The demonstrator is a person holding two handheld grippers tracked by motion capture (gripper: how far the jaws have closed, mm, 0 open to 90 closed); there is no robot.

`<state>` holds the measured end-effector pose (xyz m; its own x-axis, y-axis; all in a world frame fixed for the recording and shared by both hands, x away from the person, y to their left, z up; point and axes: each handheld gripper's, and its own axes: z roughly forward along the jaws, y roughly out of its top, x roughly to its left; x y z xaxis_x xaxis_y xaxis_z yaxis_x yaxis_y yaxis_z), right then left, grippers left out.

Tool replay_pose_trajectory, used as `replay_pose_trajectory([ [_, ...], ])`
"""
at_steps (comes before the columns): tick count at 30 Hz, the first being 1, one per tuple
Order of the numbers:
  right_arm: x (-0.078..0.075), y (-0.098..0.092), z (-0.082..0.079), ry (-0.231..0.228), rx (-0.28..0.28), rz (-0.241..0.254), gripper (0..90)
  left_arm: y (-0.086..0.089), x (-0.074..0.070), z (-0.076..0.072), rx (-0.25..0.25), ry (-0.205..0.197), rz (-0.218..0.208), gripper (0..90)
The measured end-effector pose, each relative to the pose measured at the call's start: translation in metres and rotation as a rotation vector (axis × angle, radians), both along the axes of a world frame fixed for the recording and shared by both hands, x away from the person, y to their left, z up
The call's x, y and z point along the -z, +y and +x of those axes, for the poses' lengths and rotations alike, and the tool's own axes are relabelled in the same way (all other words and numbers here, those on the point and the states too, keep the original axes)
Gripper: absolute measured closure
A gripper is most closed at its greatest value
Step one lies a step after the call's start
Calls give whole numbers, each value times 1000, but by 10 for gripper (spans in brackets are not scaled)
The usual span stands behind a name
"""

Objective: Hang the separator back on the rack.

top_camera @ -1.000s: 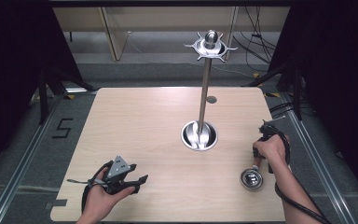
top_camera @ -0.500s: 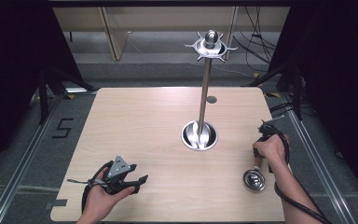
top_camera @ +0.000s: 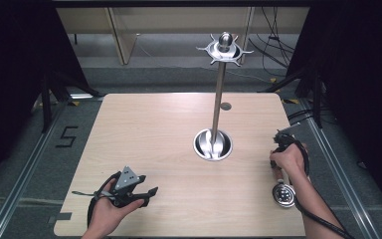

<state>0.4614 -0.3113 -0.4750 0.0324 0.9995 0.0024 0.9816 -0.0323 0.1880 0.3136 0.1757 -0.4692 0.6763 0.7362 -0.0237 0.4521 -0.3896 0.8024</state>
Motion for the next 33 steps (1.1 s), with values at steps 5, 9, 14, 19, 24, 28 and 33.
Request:
replay_pose_trajectory([
  [5,-8,3,1,24,-37,36,682,1,-1,1,11,2,18,390],
  [9,-14,4,-2,-23,-71,52,683,0,0,0,0,-9,13,390],
  [14,-27,2,-10,-122,-143,73,683,0,0,0,-1,-1,3,390],
  [19,-43,-4,-26,-228,-210,95,684,0,0,0,-2,-2,3,390],
  [24,-47,-11,-37,-335,-255,109,684,1,0,1,6,-20,23,390],
  [28,-52,-19,-52,-471,-337,91,684,-1,1,-1,-20,3,1,390],
  [33,-60,-17,-66,-513,-319,122,684,-1,1,-1,-12,-2,5,391],
])
